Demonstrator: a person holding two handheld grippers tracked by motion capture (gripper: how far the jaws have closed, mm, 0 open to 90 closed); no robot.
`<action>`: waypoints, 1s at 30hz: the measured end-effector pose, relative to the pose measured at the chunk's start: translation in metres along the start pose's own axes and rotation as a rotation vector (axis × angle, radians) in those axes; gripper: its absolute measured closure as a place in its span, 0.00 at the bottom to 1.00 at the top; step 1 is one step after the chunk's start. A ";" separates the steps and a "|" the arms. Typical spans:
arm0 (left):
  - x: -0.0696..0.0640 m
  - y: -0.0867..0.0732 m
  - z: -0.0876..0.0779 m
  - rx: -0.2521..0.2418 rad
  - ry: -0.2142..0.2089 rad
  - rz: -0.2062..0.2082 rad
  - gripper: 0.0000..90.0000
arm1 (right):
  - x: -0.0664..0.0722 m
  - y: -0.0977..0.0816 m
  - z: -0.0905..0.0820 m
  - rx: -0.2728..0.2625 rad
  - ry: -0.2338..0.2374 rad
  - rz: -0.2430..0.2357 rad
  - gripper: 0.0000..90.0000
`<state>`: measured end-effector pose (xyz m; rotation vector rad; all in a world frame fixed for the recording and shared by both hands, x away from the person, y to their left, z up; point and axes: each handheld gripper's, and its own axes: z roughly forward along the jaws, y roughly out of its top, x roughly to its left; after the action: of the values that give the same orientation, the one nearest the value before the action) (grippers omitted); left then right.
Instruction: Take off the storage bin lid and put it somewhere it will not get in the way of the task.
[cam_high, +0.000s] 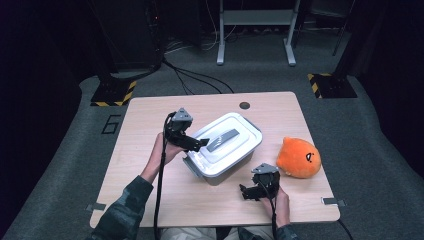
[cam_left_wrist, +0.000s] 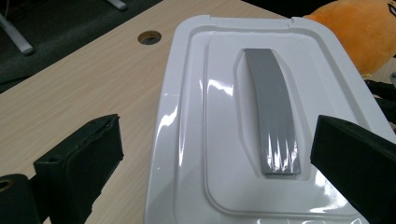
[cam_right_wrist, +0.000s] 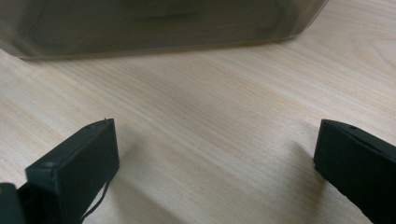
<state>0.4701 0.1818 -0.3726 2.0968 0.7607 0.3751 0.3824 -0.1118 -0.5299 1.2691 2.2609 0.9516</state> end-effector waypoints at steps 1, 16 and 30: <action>-0.001 0.001 0.001 -0.001 -0.001 -0.001 0.02 | 0.000 0.000 0.000 -0.001 0.002 -0.005 0.00; -0.015 0.016 0.024 0.040 0.011 0.020 0.08 | -0.001 0.000 0.000 -0.001 0.004 -0.009 0.00; -0.031 0.025 0.052 0.091 0.009 0.064 0.10 | 0.000 0.000 0.000 0.001 0.008 -0.008 0.00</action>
<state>0.4822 0.1183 -0.3834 2.2105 0.7293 0.3911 0.3827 -0.1120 -0.5298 1.2584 2.2708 0.9544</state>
